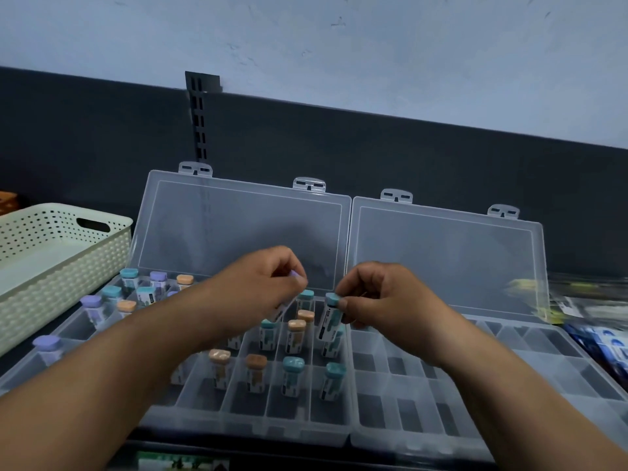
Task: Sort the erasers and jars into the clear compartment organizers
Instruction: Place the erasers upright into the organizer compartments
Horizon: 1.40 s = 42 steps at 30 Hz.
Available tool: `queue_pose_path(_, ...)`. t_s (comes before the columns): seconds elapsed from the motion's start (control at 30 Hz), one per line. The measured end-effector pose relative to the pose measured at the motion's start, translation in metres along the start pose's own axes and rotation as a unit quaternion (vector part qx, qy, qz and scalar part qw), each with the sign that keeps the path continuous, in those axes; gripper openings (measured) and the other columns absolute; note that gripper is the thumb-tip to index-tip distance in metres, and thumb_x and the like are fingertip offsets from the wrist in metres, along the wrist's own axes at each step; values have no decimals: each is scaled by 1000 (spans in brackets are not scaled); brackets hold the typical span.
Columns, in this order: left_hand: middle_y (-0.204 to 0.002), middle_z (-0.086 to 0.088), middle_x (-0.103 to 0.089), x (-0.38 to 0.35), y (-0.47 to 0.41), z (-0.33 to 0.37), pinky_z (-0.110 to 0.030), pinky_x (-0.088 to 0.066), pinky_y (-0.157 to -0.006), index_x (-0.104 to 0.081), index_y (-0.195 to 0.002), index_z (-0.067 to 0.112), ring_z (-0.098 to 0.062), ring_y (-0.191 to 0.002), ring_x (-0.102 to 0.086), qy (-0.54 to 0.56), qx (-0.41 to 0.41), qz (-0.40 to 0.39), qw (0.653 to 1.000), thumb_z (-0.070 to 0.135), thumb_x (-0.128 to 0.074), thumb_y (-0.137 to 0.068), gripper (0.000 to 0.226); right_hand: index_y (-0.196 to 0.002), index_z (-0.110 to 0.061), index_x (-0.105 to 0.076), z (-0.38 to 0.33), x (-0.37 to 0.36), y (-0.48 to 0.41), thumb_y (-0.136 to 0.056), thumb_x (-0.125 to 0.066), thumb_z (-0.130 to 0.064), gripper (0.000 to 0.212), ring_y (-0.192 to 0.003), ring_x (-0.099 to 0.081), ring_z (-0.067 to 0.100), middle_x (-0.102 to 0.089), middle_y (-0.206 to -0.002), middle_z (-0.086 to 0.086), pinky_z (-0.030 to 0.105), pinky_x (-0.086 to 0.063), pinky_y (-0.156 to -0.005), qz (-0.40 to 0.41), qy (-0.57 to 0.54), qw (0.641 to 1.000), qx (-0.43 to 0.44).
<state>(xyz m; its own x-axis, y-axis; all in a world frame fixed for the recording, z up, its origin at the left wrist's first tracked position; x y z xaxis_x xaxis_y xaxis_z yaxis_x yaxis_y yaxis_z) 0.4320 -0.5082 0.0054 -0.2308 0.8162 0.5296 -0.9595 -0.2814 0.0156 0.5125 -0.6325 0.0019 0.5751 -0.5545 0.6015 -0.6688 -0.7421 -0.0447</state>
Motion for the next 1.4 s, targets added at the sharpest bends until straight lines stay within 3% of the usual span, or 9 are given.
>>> queue_pose_path(0.17,-80,0,-71,10,2,-3,-22,-52,-68,-68,-86,21,-14,-79,-66,-18,-25,43,999,22,-65,-88,4,-84,-22,-68,8,-3,3,-87,-68,-16,6,-76,-67,12,-69,-82,-2,28,-58,-72,-6,50,999,-3)
queue_pose_path(0.33,-79,7,-69,2,2,-11,-30,-55,-74,-69,-84,26,-9,-76,-64,-109,-12,17,994,25,-68,-85,2,-85,-23,-68,14,-8,4,-87,-68,-17,7,-77,-65,10,-68,-83,-4,26,-57,-74,-17,83,996,0)
queue_pose_path(0.5,-76,12,-68,-10,0,-23,-15,-48,-53,-69,-81,29,5,-62,-61,-174,9,-16,985,29,-68,-86,5,-84,-22,-69,20,-17,5,-86,-69,-14,8,-72,-64,4,-68,-80,-6,17,-52,-68,-28,87,996,-4)
queue_pose_path(0.63,-79,7,-70,-21,-1,-32,-19,-51,-53,-69,-79,29,-8,-60,-66,-177,32,-47,982,24,-68,-87,9,-82,-20,-70,25,-21,5,-84,-68,-12,8,-68,-59,-3,-67,-76,-8,12,-47,-64,-33,90,995,-8)
queue_pose_path(0.83,-88,17,-68,-30,-2,-34,-24,-56,-74,-71,-93,29,-1,-75,-64,-224,29,-80,971,26,-68,-86,9,-83,-21,-70,31,-30,4,-85,-68,-13,8,-74,-65,6,-69,-81,-6,20,-53,-69,-56,100,993,-15)
queue_pose_path(1.13,-94,16,-70,-31,-3,-38,-30,-56,-82,-73,-94,30,-3,-84,-65,-229,39,-90,968,29,-67,-86,9,-90,-22,-73,34,-29,6,-86,-67,-16,9,-81,-65,4,-69,-88,-9,23,-55,-79,-71,121,990,-17)
queue_pose_path(1.3,-83,15,-69,-28,-2,-36,-20,-55,-63,-73,-93,29,-4,-68,-66,-200,42,-73,976,25,-68,-86,9,-89,-24,-72,30,-26,8,-88,-65,-17,10,-80,-64,3,-69,-87,-11,19,-54,-76,-67,128,989,-9)
queue_pose_path(1.4,-83,14,-69,-24,-2,-35,-21,-56,-61,-72,-93,30,-7,-69,-67,-188,46,-55,980,22,-67,-87,11,-88,-23,-71,24,-20,9,-89,-64,-18,9,-78,-63,2,-68,-84,-11,17,-52,-73,-49,137,989,2)
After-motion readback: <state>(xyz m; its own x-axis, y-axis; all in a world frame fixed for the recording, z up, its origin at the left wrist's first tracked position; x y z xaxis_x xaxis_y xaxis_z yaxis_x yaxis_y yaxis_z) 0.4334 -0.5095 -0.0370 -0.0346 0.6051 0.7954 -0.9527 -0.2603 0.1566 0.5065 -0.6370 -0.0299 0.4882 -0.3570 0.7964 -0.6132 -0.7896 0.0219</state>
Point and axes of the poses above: each hand's wrist, its own y-axis away from the middle knuckle, its own x-axis out of the back of the hand, z = x × y, the point moved 9 cm from there along -y, towards the middle knuckle
